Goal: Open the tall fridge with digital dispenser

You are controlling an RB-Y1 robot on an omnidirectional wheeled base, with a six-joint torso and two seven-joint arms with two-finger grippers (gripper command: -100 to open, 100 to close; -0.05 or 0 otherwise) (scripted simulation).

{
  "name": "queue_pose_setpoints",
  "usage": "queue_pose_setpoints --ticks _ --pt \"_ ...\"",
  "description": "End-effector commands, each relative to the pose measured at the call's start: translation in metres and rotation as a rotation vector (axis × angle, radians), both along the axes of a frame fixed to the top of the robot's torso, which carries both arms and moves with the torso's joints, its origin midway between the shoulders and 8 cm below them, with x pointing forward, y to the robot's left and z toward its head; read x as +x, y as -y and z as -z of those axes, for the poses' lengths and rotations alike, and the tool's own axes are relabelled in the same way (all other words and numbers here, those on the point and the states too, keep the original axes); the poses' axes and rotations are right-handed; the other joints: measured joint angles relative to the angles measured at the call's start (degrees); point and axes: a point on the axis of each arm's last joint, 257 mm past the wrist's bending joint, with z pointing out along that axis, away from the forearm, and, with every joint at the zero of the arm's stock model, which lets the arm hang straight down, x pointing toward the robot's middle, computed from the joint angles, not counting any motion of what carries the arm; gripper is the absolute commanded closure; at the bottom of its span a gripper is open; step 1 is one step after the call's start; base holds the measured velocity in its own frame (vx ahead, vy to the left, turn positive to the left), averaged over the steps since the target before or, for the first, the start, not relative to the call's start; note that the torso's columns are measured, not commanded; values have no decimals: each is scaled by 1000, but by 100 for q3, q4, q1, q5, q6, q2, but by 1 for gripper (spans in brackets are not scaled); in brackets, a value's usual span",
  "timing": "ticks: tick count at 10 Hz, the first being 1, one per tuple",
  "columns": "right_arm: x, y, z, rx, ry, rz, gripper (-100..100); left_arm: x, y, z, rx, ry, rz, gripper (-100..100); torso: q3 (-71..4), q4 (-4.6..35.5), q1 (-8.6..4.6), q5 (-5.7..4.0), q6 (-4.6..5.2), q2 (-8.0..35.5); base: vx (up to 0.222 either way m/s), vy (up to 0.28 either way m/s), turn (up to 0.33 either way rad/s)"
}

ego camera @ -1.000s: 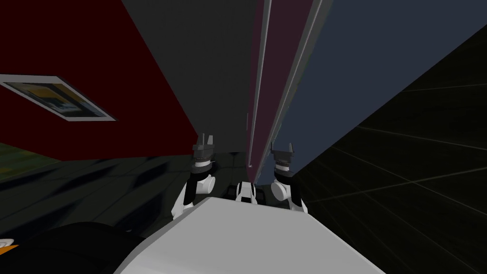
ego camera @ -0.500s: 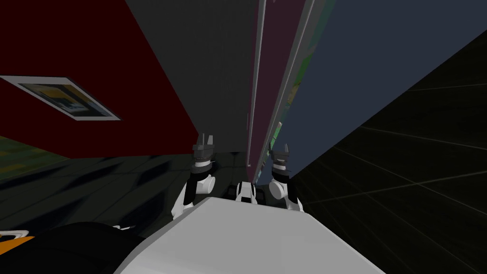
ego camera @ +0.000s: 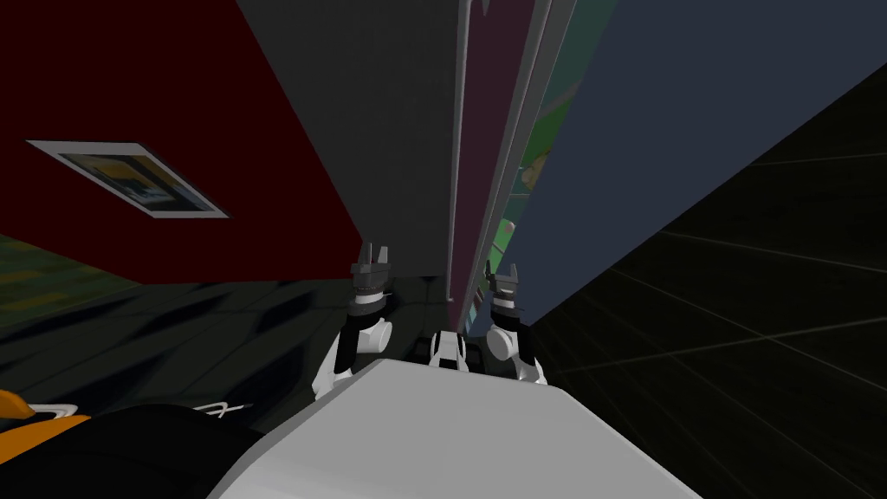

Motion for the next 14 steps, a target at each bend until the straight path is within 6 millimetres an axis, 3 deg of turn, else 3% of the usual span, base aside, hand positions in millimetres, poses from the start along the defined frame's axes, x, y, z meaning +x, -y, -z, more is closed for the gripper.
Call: queue_pose_setpoints --ticks 1,14 --pt "6 -6 12 91 -23 -67 -100 0 0 0 0 0 0 0 -7 -12 4 -3 -14 -14 -20 -1 33" --pt "38 -37 77 542 -156 -352 -100 0 0 0 0 0 0 0 -89 -83 54 -8 -77 -153 -19 1 32"
